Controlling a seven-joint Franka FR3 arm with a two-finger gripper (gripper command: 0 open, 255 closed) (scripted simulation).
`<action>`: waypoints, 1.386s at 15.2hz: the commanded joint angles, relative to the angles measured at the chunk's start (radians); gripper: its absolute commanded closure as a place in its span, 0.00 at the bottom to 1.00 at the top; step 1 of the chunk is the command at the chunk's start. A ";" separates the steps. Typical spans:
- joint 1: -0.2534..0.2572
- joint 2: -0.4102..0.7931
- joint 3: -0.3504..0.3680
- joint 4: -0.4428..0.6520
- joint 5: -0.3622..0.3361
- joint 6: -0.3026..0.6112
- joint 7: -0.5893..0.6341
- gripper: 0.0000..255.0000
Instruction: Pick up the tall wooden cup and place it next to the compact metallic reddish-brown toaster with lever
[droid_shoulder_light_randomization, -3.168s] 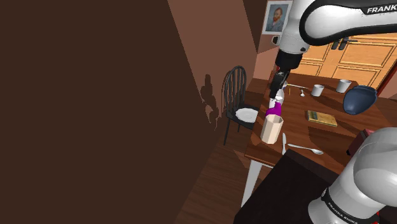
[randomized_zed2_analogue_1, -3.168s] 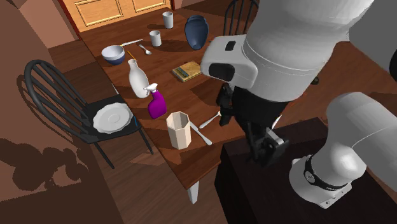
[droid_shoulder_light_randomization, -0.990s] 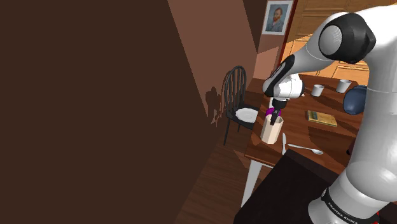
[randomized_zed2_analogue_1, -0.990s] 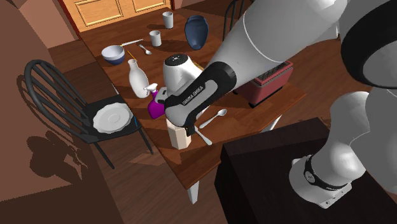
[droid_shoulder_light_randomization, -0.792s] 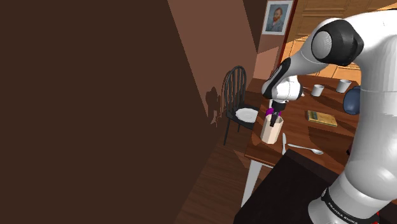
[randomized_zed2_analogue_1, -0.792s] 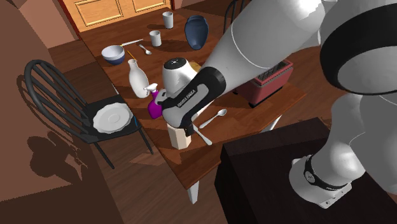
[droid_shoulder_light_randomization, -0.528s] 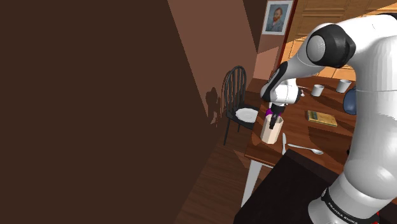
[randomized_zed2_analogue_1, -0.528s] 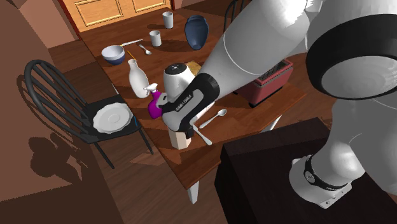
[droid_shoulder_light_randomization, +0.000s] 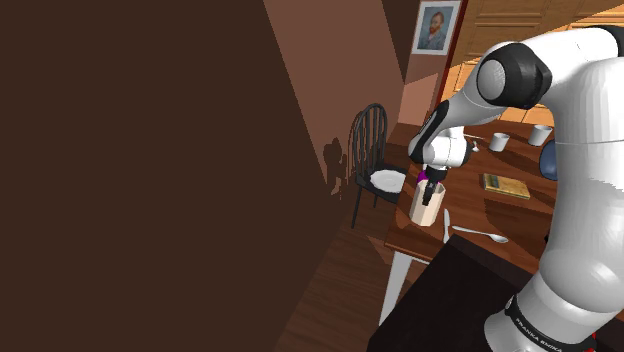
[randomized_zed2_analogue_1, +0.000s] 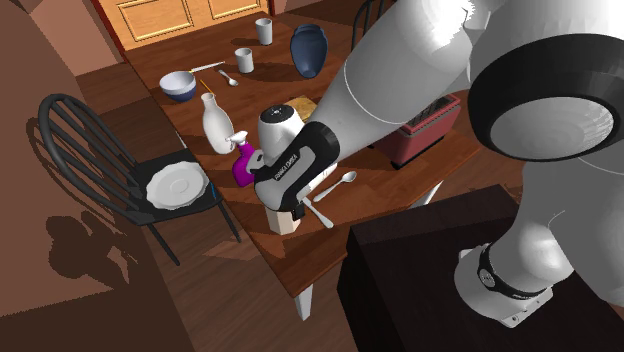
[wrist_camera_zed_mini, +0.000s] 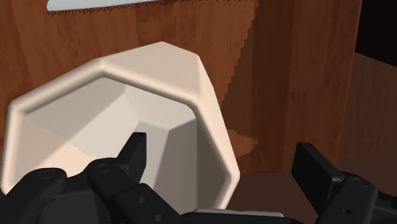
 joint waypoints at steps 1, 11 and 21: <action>0.000 0.000 0.000 0.000 0.000 0.000 0.000 0.00; 0.000 0.000 0.000 0.000 0.000 0.000 0.000 1.00; 0.060 -0.125 -0.079 -0.021 -0.100 -0.096 0.071 1.00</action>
